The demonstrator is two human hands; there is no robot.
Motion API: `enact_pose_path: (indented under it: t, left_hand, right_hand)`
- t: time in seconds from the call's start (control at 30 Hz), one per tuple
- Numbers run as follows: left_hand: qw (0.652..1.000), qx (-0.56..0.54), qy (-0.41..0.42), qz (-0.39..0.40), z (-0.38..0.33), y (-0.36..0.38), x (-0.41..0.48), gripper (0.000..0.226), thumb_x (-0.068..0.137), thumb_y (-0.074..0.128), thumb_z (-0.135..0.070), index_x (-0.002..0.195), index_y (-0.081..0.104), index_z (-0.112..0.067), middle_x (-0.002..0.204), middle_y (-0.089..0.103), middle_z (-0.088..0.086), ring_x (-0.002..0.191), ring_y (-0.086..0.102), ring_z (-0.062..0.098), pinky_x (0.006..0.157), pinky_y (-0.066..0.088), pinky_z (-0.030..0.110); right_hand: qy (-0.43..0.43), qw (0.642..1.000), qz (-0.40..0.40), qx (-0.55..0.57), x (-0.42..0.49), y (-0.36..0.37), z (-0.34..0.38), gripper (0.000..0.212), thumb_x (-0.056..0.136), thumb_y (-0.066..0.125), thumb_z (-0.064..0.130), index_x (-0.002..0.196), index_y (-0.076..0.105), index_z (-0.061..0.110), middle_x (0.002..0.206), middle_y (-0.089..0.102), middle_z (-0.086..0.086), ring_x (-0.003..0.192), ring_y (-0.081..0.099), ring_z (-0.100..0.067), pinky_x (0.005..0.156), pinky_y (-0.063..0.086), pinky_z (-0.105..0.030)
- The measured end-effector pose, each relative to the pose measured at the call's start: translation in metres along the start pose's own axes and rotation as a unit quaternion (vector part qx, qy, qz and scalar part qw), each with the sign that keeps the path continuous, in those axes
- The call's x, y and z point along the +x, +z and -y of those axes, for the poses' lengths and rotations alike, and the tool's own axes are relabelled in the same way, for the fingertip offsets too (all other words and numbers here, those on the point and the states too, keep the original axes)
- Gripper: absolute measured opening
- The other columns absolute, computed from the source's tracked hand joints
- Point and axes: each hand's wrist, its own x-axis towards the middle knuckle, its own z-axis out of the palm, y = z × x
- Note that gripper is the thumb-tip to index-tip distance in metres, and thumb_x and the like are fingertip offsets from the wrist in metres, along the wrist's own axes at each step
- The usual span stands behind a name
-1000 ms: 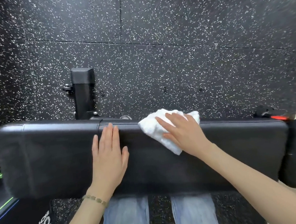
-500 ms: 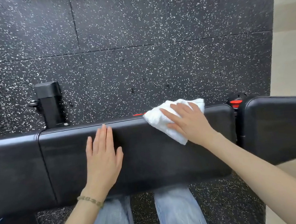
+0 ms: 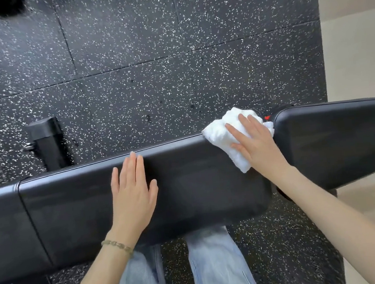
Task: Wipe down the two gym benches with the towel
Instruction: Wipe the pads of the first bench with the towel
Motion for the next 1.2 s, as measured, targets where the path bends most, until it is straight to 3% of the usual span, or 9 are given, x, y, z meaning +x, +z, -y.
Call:
enact_pose_path:
  t: [0.1, 0.23, 0.33, 0.4, 0.47, 0.6, 0.73, 0.93, 1.2]
  left_hand:
    - [1.0, 0.0, 0.006, -0.007, -0.007, -0.006, -0.007, 0.062, 0.091, 0.03, -0.036, 0.141, 0.036, 0.001, 0.15, 0.032, 0.017, 0.138, 0.03, 0.029, 0.113, 0.017, 0.048]
    - [1.0, -0.005, 0.011, -0.008, -0.012, -0.017, -0.025, 0.063, 0.09, 0.03, -0.036, 0.139, 0.038, 0.002, 0.148, 0.035, 0.018, 0.136, 0.033, 0.032, 0.112, 0.021, 0.049]
    - [0.999, -0.005, 0.032, 0.006, -0.013, -0.027, -0.037, 0.064, 0.089, 0.031, -0.038, 0.139, 0.038, 0.001, 0.147, 0.037, 0.018, 0.136, 0.033, 0.032, 0.112, 0.018, 0.046]
    - [0.998, 0.0, 0.06, 0.023, -0.013, -0.034, -0.044, 0.066, 0.088, 0.031, -0.041, 0.139, 0.038, 0.001, 0.146, 0.039, 0.018, 0.137, 0.033, 0.031, 0.112, 0.016, 0.044]
    - [0.996, 0.007, 0.085, 0.034, -0.011, -0.044, -0.052, 0.068, 0.088, 0.029, -0.043, 0.139, 0.039, 0.001, 0.145, 0.04, 0.016, 0.136, 0.034, 0.031, 0.112, 0.017, 0.044]
    - [0.992, 0.006, 0.12, 0.027, -0.004, -0.083, -0.082, 0.067, 0.087, 0.032, -0.043, 0.137, 0.043, 0.0, 0.142, 0.045, 0.015, 0.134, 0.039, 0.03, 0.111, 0.028, 0.046]
    - [0.983, 0.01, 0.182, -0.015, 0.003, -0.134, -0.117, 0.06, 0.091, 0.054, -0.034, 0.14, 0.04, -0.003, 0.145, 0.042, 0.013, 0.135, 0.037, 0.028, 0.112, 0.023, 0.041]
    - [0.96, 0.022, 0.262, -0.098, 0.0, -0.215, -0.182, 0.059, 0.092, 0.054, -0.034, 0.14, 0.04, -0.003, 0.141, 0.046, 0.013, 0.13, 0.044, 0.028, 0.113, 0.026, 0.043]
    - [0.907, 0.032, 0.378, -0.182, -0.032, -0.273, -0.258, 0.061, 0.09, 0.033, -0.044, 0.137, 0.045, -0.006, 0.136, 0.053, 0.008, 0.126, 0.049, 0.022, 0.112, 0.027, 0.039]
  right_hand:
    - [0.06, 0.998, -0.029, 0.018, -0.031, 0.002, -0.002, 0.043, 0.095, 0.05, 0.015, 0.136, 0.041, 0.023, 0.138, 0.041, -0.023, 0.116, 0.044, -0.041, 0.097, 0.034, -0.047]
    - [0.13, 0.991, -0.015, 0.019, -0.058, -0.008, 0.012, 0.06, 0.078, 0.069, -0.002, 0.13, 0.048, 0.02, 0.131, 0.05, -0.023, 0.087, 0.053, -0.04, 0.078, 0.051, -0.045]
    - [0.153, 0.988, -0.013, 0.003, -0.072, -0.029, 0.036, 0.043, 0.078, 0.059, 0.005, 0.12, 0.057, 0.016, 0.117, 0.059, -0.023, 0.071, 0.056, -0.036, 0.065, 0.053, -0.039]
    - [0.169, 0.986, 0.005, -0.001, -0.082, -0.044, 0.056, 0.036, 0.08, 0.05, 0.014, 0.115, 0.057, 0.017, 0.109, 0.061, -0.02, 0.071, 0.057, -0.036, 0.06, 0.053, -0.037]
    - [0.196, 0.98, 0.018, 0.031, -0.092, -0.061, 0.079, 0.034, 0.079, 0.057, 0.01, 0.113, 0.059, 0.014, 0.104, 0.061, -0.019, 0.075, 0.058, -0.037, 0.061, 0.051, -0.038]
    - [0.257, 0.961, 0.039, 0.094, -0.115, -0.106, 0.14, 0.031, 0.087, 0.058, 0.014, 0.118, 0.06, 0.015, 0.117, 0.056, -0.015, 0.097, 0.054, -0.035, 0.076, 0.047, -0.04]
    - [0.291, 0.95, -0.009, 0.109, -0.139, -0.161, 0.204, 0.029, 0.089, 0.055, 0.018, 0.117, 0.062, 0.017, 0.121, 0.054, -0.013, 0.103, 0.054, -0.032, 0.079, 0.043, -0.037]
    - [0.33, 0.933, -0.091, 0.113, -0.186, -0.243, 0.289, 0.028, 0.091, 0.052, 0.022, 0.117, 0.064, 0.018, 0.121, 0.054, -0.01, 0.102, 0.056, -0.03, 0.079, 0.043, -0.035]
    - [0.362, 0.886, -0.265, 0.116, -0.266, -0.308, 0.355, 0.022, 0.088, 0.061, 0.021, 0.108, 0.069, 0.02, 0.105, 0.062, -0.008, 0.088, 0.061, -0.029, 0.069, 0.048, -0.034]
